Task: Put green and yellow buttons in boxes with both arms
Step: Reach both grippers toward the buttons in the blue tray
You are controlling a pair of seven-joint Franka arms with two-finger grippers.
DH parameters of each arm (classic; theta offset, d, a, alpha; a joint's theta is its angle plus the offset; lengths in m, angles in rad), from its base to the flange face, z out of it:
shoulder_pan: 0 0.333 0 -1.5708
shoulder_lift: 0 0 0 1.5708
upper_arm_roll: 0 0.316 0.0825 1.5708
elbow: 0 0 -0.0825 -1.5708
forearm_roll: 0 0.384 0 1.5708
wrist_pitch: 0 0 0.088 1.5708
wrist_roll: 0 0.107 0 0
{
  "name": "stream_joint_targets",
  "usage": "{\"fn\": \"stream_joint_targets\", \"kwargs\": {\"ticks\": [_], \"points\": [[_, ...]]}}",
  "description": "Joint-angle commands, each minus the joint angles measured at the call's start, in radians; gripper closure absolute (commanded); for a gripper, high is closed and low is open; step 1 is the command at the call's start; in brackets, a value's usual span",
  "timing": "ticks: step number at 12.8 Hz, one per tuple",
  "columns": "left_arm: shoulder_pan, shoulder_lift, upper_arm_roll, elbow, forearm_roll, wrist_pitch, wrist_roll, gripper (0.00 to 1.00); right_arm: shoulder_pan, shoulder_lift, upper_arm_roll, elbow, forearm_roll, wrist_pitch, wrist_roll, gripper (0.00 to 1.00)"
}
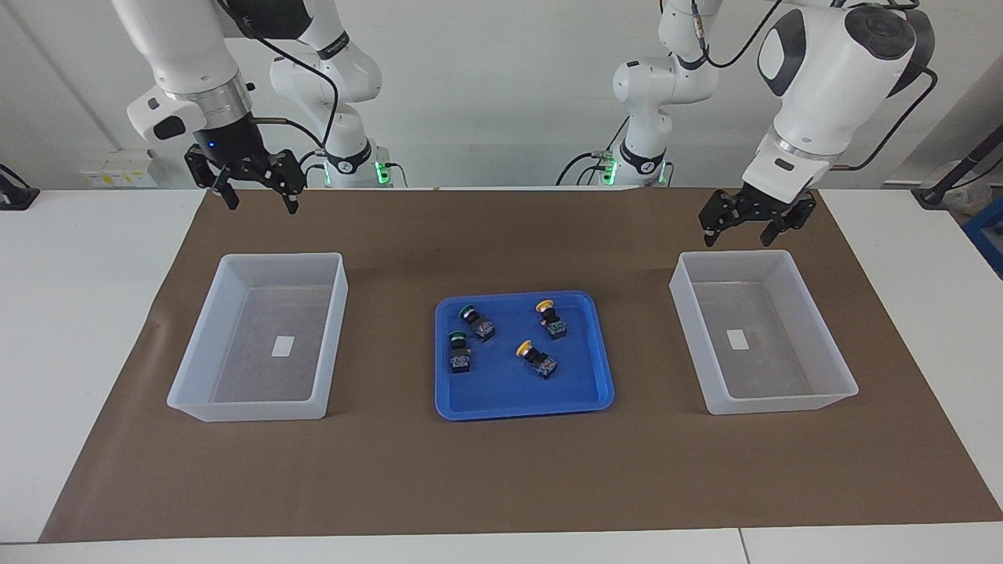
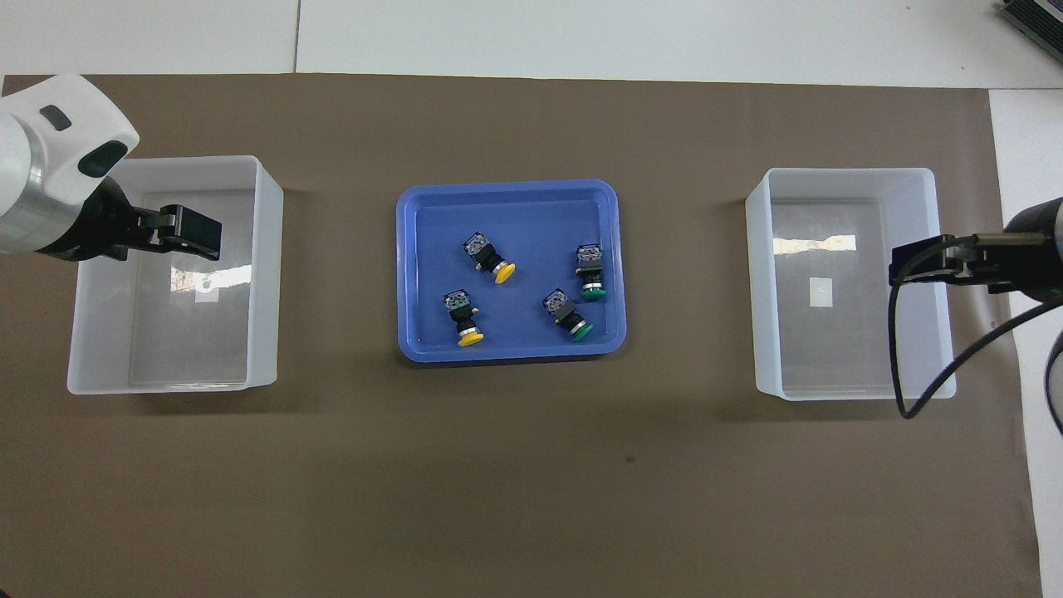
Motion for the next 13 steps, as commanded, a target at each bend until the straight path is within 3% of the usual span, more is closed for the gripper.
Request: {"fn": "stream_joint_targets", "kwargs": {"ticks": [1, 9, 13], "points": [[-0.001, -0.033, 0.005, -0.042, -0.016, 0.025, 0.014, 0.0, -0.004, 0.042, 0.005, 0.064, -0.007, -0.029, -0.028, 0.0], [-0.025, -0.022, 0.001, -0.034, -0.014, 0.043, -0.002, 0.0, 0.0, 0.032, 0.005, 0.04, 0.014, -0.032, -0.028, 0.0], [-0.163, 0.05, -0.001, -0.042, -0.016, 0.124, -0.197, 0.0, 0.028, 0.025, 0.005, 0.028, 0.031, -0.031, -0.028, 0.0]]}}
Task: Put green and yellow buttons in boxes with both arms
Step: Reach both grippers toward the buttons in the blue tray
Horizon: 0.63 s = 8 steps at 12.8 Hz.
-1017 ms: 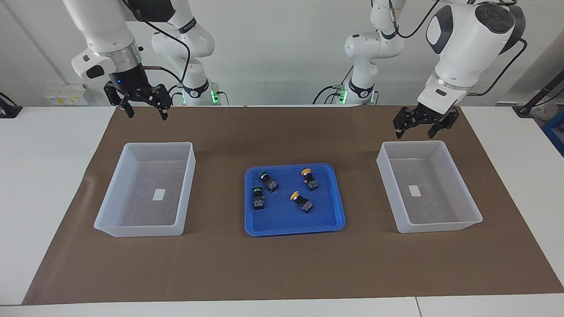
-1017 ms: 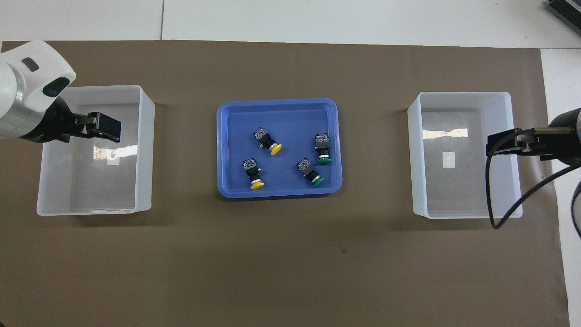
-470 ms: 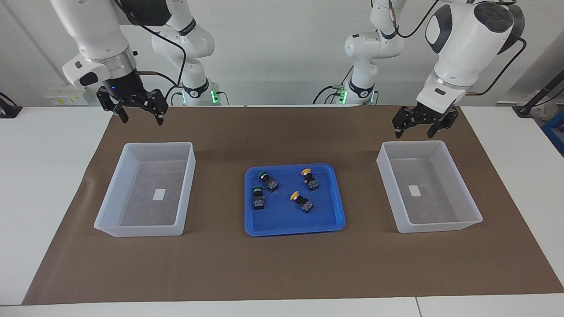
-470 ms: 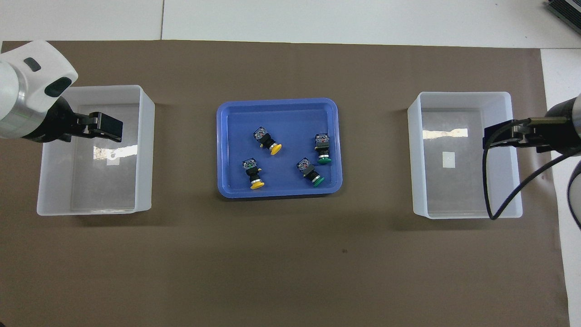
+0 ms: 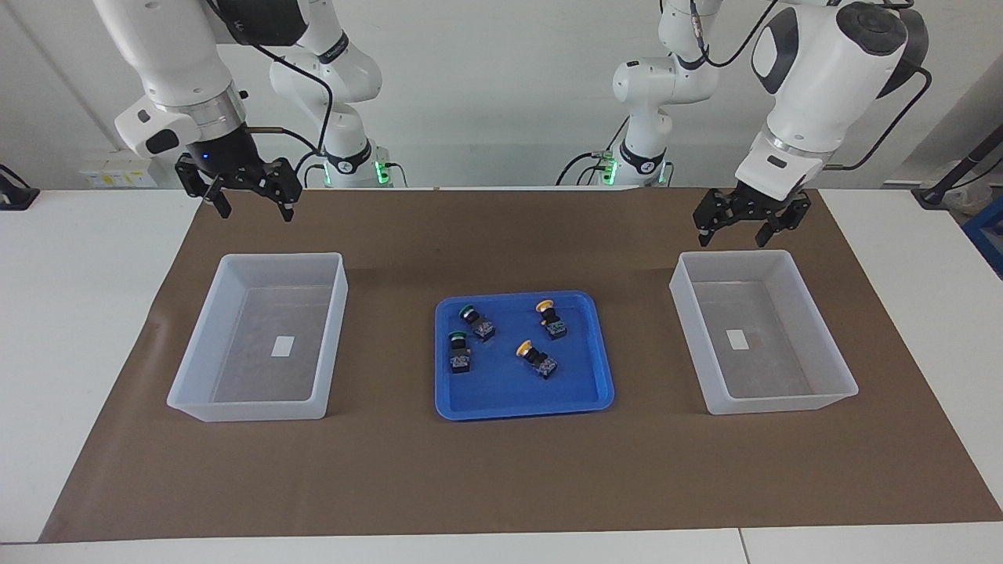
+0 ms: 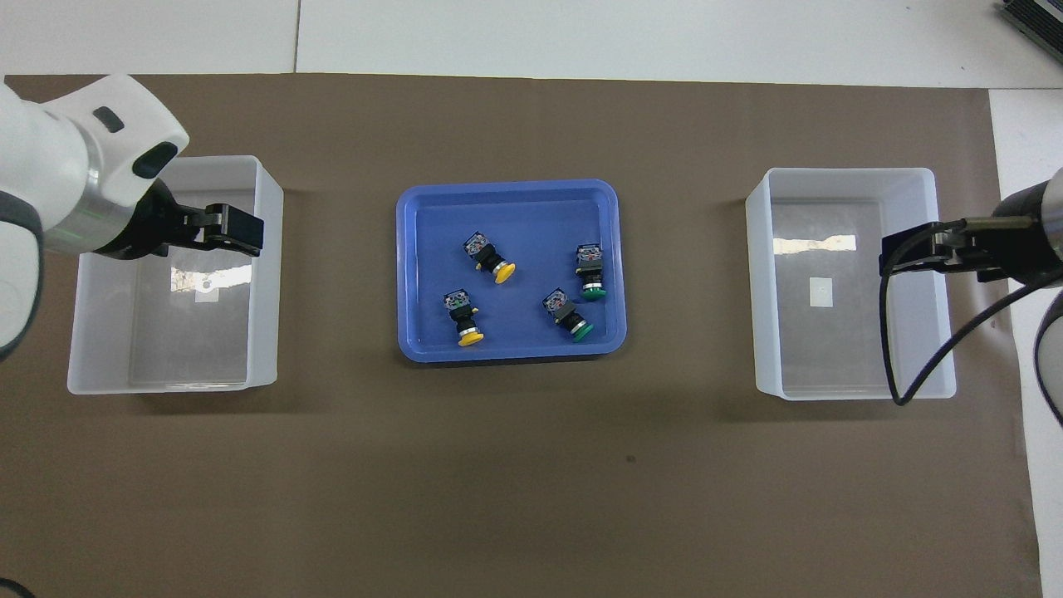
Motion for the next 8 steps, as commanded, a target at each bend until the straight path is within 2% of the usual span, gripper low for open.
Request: {"fn": "stream_joint_targets", "kwargs": {"ticks": [1, 3, 5, 7, 8], "points": [[-0.097, 0.058, 0.01, -0.025, -0.006, 0.093, -0.134, 0.0, 0.02, -0.015, 0.004, -0.02, 0.018, -0.004, -0.017, 0.0], [-0.145, 0.107, 0.01, -0.036, -0.021, 0.186, -0.219, 0.0, 0.02, -0.017, 0.004, -0.026, 0.021, 0.001, -0.024, 0.0], [-0.174, 0.112, 0.01, -0.121, -0.035, 0.338, -0.288, 0.0, 0.037, -0.018, 0.004, -0.045, 0.021, 0.056, -0.024, 0.0], [-0.217, 0.185, 0.012, -0.119, -0.035, 0.408, -0.354, 0.0, 0.06, -0.014, 0.004, -0.071, 0.021, 0.127, -0.023, 0.0], [-0.243, 0.234, 0.013, -0.122, -0.034, 0.49, -0.415, 0.0, 0.083, -0.001, 0.004, -0.071, 0.021, 0.156, -0.024, 0.0]]}}
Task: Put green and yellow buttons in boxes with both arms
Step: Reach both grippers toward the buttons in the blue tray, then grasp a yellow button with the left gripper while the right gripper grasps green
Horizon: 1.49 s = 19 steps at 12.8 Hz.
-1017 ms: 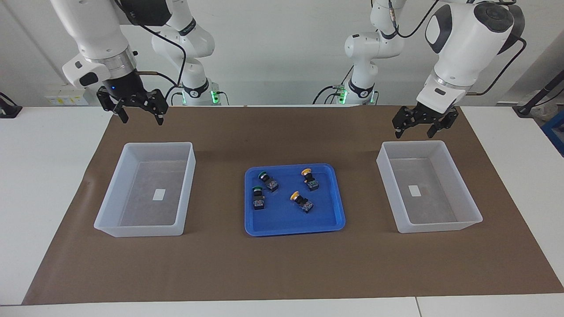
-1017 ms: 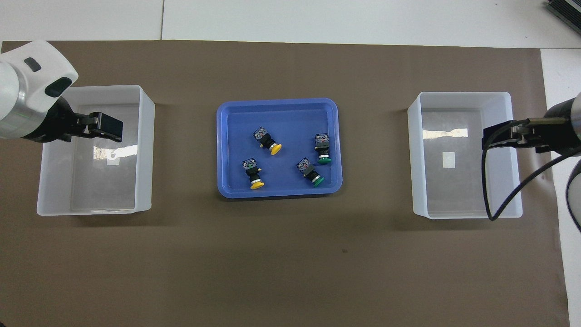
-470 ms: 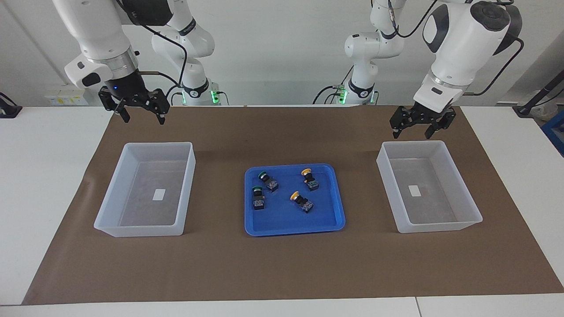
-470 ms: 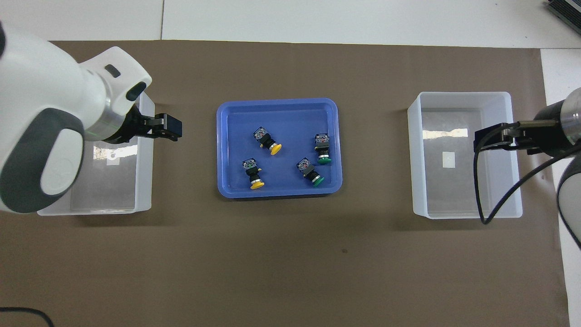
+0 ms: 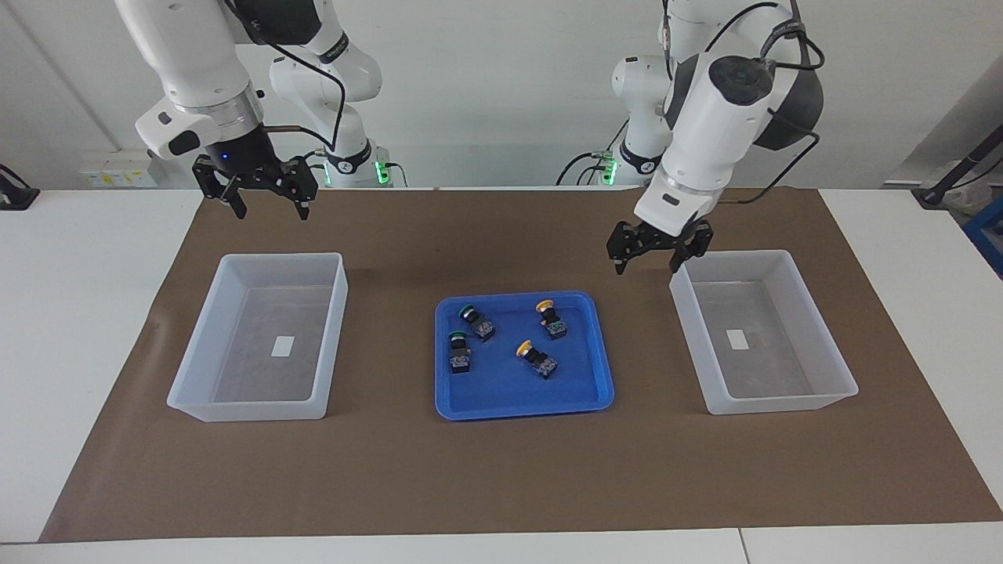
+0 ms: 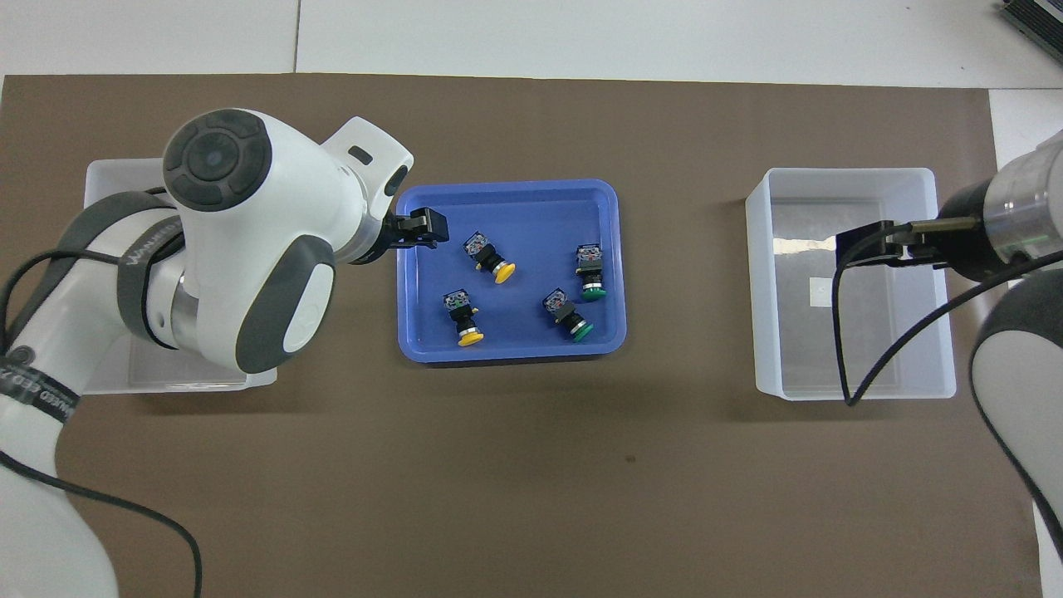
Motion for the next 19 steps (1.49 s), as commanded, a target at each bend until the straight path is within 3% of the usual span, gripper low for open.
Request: {"fn": "stream_joint_targets", "kwargs": {"ticks": [1, 4, 11, 14, 16, 17, 19], "points": [[-0.056, 0.089, 0.017, -0.01, -0.006, 0.134, -0.101, 0.01, 0.046, 0.028, 0.003, -0.032, 0.015, 0.089, -0.022, 0.0], [-0.082, 0.156, 0.02, -0.021, 0.0, 0.208, -0.155, 0.03, 0.085, 0.1, 0.003, -0.029, 0.015, 0.189, -0.018, 0.0], [-0.105, 0.149, 0.02, -0.109, 0.002, 0.209, -0.245, 0.06, 0.168, 0.262, 0.003, 0.047, 0.0, 0.29, -0.014, 0.0], [-0.127, 0.146, 0.022, -0.168, 0.002, 0.255, -0.304, 0.08, 0.209, 0.314, 0.005, 0.035, 0.002, 0.333, -0.022, 0.01], [-0.127, 0.143, 0.022, -0.183, 0.002, 0.249, -0.307, 0.09, 0.247, 0.34, 0.003, 0.016, 0.005, 0.377, -0.005, 0.09], [-0.127, 0.143, 0.022, -0.183, 0.002, 0.248, -0.307, 0.12, 0.251, 0.343, 0.005, -0.007, 0.005, 0.408, 0.022, 0.16], [-0.127, 0.143, 0.022, -0.183, 0.002, 0.248, -0.307, 0.26, 0.284, 0.345, 0.003, -0.073, 0.005, 0.486, 0.094, 0.16]]}}
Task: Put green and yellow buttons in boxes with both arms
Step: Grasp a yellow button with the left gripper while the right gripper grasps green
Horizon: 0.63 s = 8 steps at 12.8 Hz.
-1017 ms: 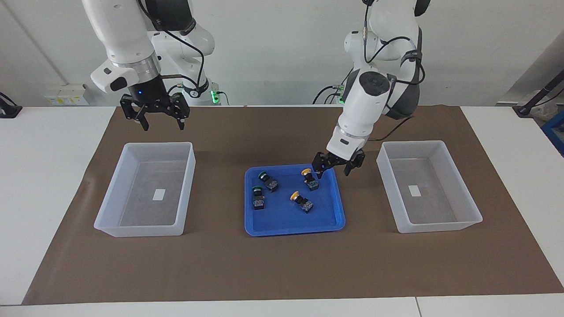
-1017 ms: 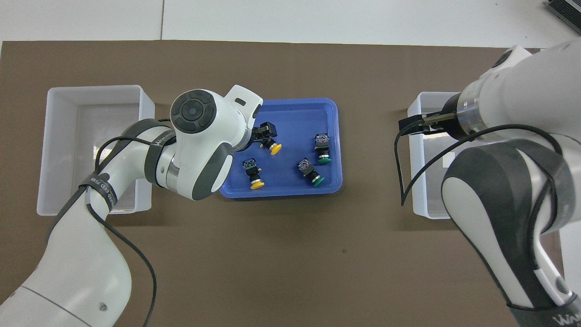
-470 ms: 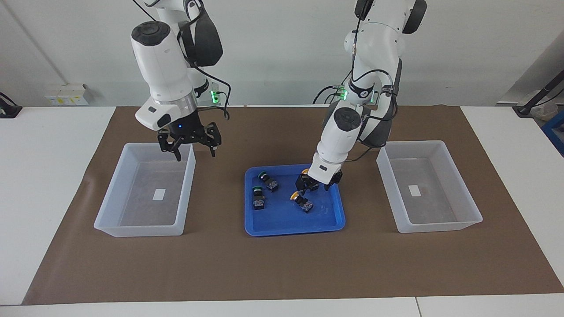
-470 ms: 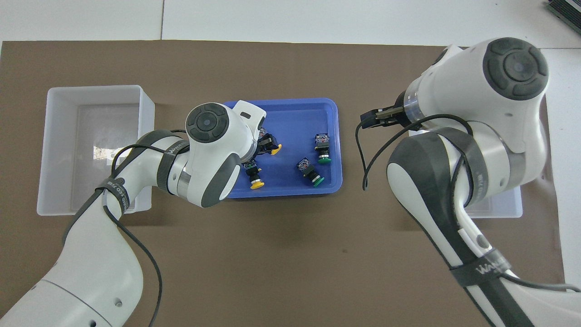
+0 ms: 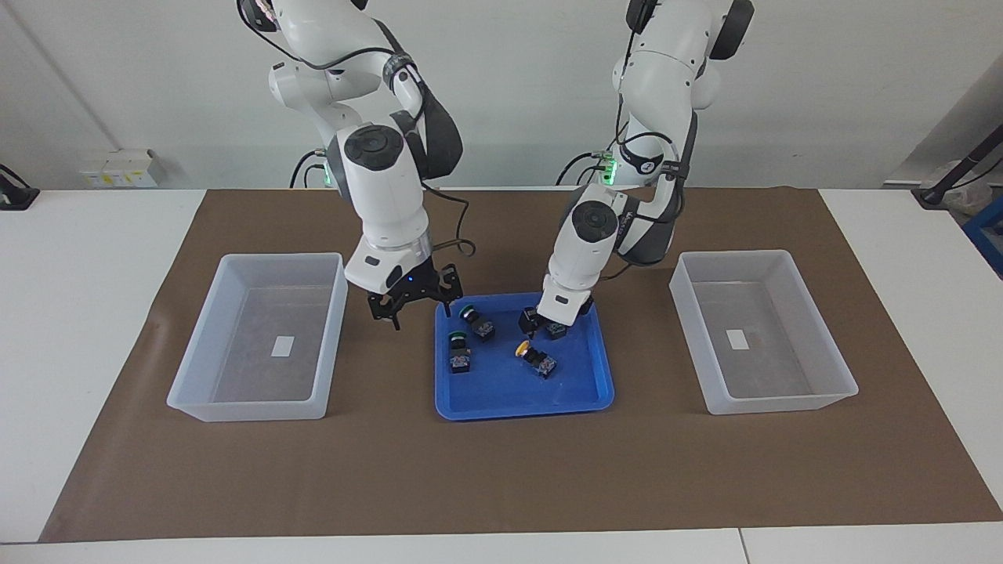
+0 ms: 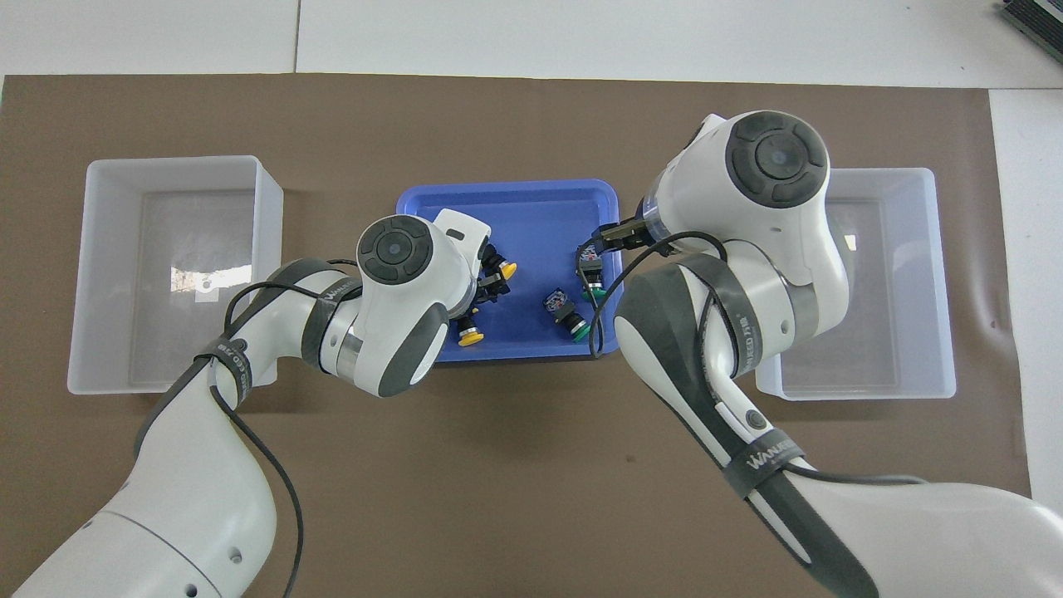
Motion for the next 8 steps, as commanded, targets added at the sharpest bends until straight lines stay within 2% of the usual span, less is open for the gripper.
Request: {"fn": "stream_joint_targets", "kwargs": {"ticks": [1, 2, 6, 7, 8], "points": [[-0.016, -0.035, 0.018, -0.042, 0.002, 0.024, -0.018, 0.36, 0.022, -0.01, 0.001, -0.094, 0.006, 0.103, 0.054, 0.2], [-0.015, -0.035, 0.018, -0.042, 0.002, 0.026, -0.02, 0.49, 0.021, -0.004, 0.001, -0.111, 0.007, 0.129, 0.061, 0.26], [-0.015, -0.035, 0.018, -0.039, 0.002, 0.029, -0.015, 0.91, 0.051, 0.068, 0.001, -0.102, -0.021, 0.214, 0.172, 0.26], [-0.015, -0.035, 0.019, -0.037, 0.003, 0.029, -0.014, 1.0, 0.061, 0.083, 0.001, -0.099, -0.047, 0.228, 0.189, 0.26], [-0.013, -0.035, 0.019, -0.031, 0.012, 0.029, -0.012, 1.0, 0.061, 0.103, 0.001, -0.087, -0.061, 0.234, 0.199, 0.26]]}}
